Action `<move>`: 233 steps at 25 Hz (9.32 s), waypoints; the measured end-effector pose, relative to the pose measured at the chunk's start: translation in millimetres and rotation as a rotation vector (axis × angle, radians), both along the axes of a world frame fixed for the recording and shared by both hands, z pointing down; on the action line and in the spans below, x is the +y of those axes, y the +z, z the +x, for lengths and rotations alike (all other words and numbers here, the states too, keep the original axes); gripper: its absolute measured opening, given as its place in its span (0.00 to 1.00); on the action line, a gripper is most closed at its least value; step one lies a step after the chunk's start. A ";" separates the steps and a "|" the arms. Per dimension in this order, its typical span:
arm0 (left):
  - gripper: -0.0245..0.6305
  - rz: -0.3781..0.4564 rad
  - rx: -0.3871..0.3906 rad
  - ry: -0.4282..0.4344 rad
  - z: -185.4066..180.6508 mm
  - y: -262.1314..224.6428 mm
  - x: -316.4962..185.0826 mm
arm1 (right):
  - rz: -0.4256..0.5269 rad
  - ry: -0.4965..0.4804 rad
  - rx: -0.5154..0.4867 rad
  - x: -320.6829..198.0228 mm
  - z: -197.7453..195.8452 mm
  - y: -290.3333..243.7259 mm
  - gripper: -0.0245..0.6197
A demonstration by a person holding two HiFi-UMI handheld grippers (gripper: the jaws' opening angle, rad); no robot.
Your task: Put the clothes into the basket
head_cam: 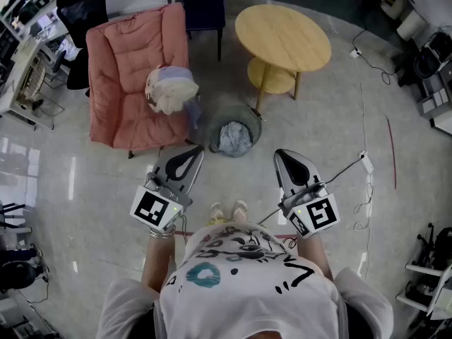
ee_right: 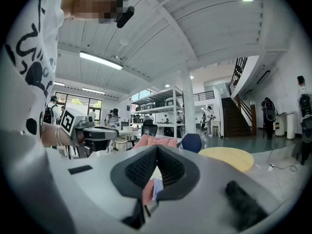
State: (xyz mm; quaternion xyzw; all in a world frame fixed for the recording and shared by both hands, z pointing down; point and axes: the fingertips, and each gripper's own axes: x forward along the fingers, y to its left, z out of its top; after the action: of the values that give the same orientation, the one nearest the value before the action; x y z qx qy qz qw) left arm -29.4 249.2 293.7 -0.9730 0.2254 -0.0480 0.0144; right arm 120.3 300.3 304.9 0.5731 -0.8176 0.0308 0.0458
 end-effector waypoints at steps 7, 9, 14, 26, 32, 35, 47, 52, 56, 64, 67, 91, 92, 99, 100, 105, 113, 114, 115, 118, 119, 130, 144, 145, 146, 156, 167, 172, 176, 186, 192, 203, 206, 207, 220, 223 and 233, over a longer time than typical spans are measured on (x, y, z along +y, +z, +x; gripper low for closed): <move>0.06 -0.007 -0.004 -0.013 -2.6 1.9 0.9 | -0.006 0.001 -0.005 1.1 3.1 4.2 0.08; 0.06 -0.007 -0.010 -0.018 -4.4 2.5 0.3 | -0.003 -0.002 -0.005 -0.4 2.1 3.9 0.08; 0.06 -0.016 0.006 -0.025 -8.9 1.1 0.6 | 0.014 -0.030 -0.052 -1.4 -3.0 -0.4 0.08; 0.06 -0.011 0.038 -0.077 -6.6 -2.8 -1.1 | 0.039 -0.078 -0.045 -9.7 5.5 -1.8 0.08; 0.06 -0.009 0.045 -0.119 -3.7 -2.0 -5.2 | 0.050 -0.100 -0.044 -19.3 17.4 -5.1 0.08; 0.07 -0.016 0.045 -0.141 0.0 1.4 -7.2 | 0.050 -0.121 -0.038 -22.7 22.4 -3.6 0.08; 0.06 -0.071 0.042 -0.193 5.9 20.7 -11.0 | 0.026 -0.217 -0.069 -45.5 18.1 11.2 0.09; 0.07 -0.069 0.036 -0.221 -14.6 23.7 -33.4 | 0.015 -0.258 -0.078 -72.3 -5.0 15.4 0.17; 0.07 -0.075 0.025 -0.239 -33.6 19.8 -62.5 | 0.017 -0.278 -0.093 -101.0 -23.7 9.6 0.19; 0.07 -0.088 0.025 -0.253 -71.2 20.8 -131.9 | 0.005 -0.320 -0.095 -168.6 -64.7 8.6 0.20; 0.07 -0.095 0.021 -0.244 -84.4 23.6 -158.4 | -0.004 -0.320 -0.099 -194.8 -79.7 10.4 0.20; 0.07 -0.192 0.002 -0.252 -149.6 65.1 -269.1 | -0.139 -0.329 -0.104 -308.5 -150.6 54.6 0.20; 0.07 -0.194 0.002 -0.262 -149.5 67.0 -271.5 | -0.143 -0.339 -0.101 -312.6 -149.7 57.0 0.20; 0.07 -0.192 0.007 -0.359 -150.0 66.4 -295.9 | -0.161 -0.439 -0.085 -349.3 -143.6 58.0 0.21; 0.07 -0.188 0.003 -0.369 -150.1 66.4 -299.6 | -0.158 -0.450 -0.084 -354.7 -142.6 56.7 0.21; 0.07 -0.189 0.008 -0.452 -154.9 66.0 -320.0 | -0.158 -0.517 -0.093 -380.8 -141.0 57.7 0.21; 0.07 -0.213 0.017 -0.531 -159.9 83.5 -340.0 | -0.178 -0.581 -0.082 -415.9 -138.1 75.7 0.21; 0.07 -0.221 0.015 -0.528 -159.5 87.9 -342.0 | -0.188 -0.578 -0.081 -419.5 -137.2 78.9 0.21; 0.07 -0.229 0.014 -0.522 -159.2 92.9 -344.6 | -0.197 -0.573 -0.083 -423.2 -136.4 82.6 0.21; 0.07 -0.262 0.013 -0.500 -160.3 111.3 -355.4 | -0.223 -0.563 -0.105 -434.9 -136.2 99.4 0.22; 0.07 -0.275 0.012 -0.492 -160.9 118.0 -358.7 | -0.234 -0.560 -0.110 -438.1 -137.1 105.4 0.22; 0.07 -0.336 -0.002 -0.410 -183.6 155.7 -425.0 | -0.317 -0.490 -0.102 -493.2 -168.0 141.9 0.25; 0.15 -0.440 -0.031 -0.335 -202.7 227.6 -479.1 | -0.447 -0.438 -0.027 -545.2 -192.0 233.8 0.26; 0.16 -0.449 -0.035 -0.331 -202.6 235.7 -481.6 | -0.461 -0.439 -0.021 -546.8 -193.9 242.2 0.26; 0.16 -0.460 -0.041 -0.327 -202.5 244.4 -483.9 | -0.473 -0.440 -0.014 -548.1 -195.9 250.1 0.26; 0.17 -0.545 -0.054 -0.317 -204.7 318.0 -505.9 | -0.590 -0.425 0.023 -566.7 -204.8 344.4 0.28; 0.17 -0.596 -0.034 -0.334 -208.0 349.7 -506.1 | -0.745 -0.418 0.124 -567.4 -206.1 444.6 0.36; 0.17 -0.614 -0.021 -0.342 -208.3 351.8 -497.4 | -0.767 -0.367 0.187 -571.0 -212.0 467.8 0.37; 0.17 -0.633 -0.030 -0.348 -211.7 350.2 -492.6 | -0.761 -0.293 0.202 -571.6 -214.3 467.1 0.25; 0.17 -0.586 -0.020 -0.324 -209.6 328.4 -493.6 | -0.766 -0.330 0.108 -560.6 -222.0 434.2 0.12; 0.17 -0.541 -0.007 -0.302 -208.9 297.6 -488.7 | -0.708 -0.355 0.090 -545.8 -231.4 393.0 0.12; 0.17 -0.465 0.038 -0.256 -212.8 225.6 -493.9 | -0.554 -0.388 0.043 -542.6 -249.3 282.6 0.12; 0.17 -0.444 0.050 -0.236 -213.4 207.7 -490.1 | -0.501 -0.394 0.042 -538.3 -255.8 250.2 0.12; 0.17 -0.439 0.054 -0.229 -213.4 201.7 -488.9 | -0.484 -0.391 0.039 -537.1 -256.7 239.3 0.12; 0.17 -0.341 0.053 -0.167 -191.6 146.0 -473.0 | -0.253 -0.331 -0.014 -517.3 -223.9 117.4 0.12; 0.17 -0.314 0.055 -0.149 -177.3 136.5 -466.2 | -0.204 -0.314 -0.021 -506.2 -207.2 99.5 0.12; 0.17 -0.270 0.059 -0.125 -89.9 108.4 -415.8 | -0.147 -0.269 -0.005 -442.4 -113.6 63.9 0.12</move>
State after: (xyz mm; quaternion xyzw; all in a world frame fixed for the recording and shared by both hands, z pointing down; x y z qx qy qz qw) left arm -119.3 -166.6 402.1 -0.9511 0.2775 -0.0499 -0.1261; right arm 6.8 -142.1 368.9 0.4535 -0.8826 0.0855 0.0891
